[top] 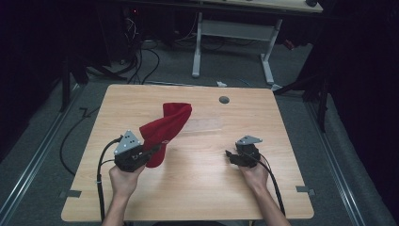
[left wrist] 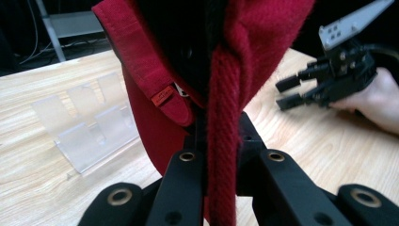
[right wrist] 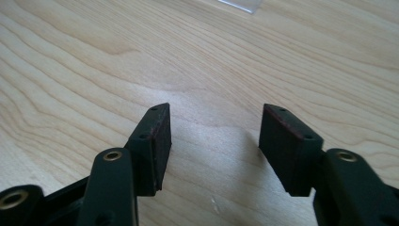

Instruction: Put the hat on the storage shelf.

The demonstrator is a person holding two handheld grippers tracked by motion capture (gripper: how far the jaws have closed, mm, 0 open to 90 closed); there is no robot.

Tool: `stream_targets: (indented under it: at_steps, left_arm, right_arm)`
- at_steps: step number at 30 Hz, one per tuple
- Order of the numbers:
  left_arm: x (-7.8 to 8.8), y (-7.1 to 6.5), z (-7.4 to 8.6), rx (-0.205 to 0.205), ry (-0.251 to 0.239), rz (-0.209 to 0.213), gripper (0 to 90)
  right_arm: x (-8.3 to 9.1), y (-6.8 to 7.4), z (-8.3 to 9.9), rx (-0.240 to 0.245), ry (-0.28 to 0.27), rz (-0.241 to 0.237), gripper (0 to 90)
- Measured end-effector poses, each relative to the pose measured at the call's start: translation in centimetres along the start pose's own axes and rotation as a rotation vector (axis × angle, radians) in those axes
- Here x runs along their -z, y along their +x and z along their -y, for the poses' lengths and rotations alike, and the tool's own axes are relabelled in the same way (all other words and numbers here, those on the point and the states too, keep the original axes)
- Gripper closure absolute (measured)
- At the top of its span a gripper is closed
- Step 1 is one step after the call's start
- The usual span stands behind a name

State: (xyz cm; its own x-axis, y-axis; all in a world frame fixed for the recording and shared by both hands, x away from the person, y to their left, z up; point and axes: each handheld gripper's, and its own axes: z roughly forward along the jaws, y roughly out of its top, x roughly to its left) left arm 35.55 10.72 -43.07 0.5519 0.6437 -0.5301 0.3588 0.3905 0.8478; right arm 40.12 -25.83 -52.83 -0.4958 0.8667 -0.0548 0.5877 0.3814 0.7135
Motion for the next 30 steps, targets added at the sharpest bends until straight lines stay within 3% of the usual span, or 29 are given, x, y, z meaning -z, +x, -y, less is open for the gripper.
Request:
stream_targets:
  at_steps: [3,13,30]
  left_arm:
    - [0.0,0.2,-0.6,0.016,-0.012,0.0,84.5]
    - [0.2,1.2,-4.0,0.065,-0.088,-0.013,84.5]
    - [-1.1,3.3,-6.5,0.099,-0.152,-0.071,84.5]
  right_arm:
    - [-0.1,-0.4,0.3,-0.04,-0.02,-0.023,43.0]
    - [-0.1,-0.3,0.3,-0.041,-0.016,-0.011,40.4]
    - [-0.1,-0.2,0.3,-0.044,-0.016,-0.008,39.2]
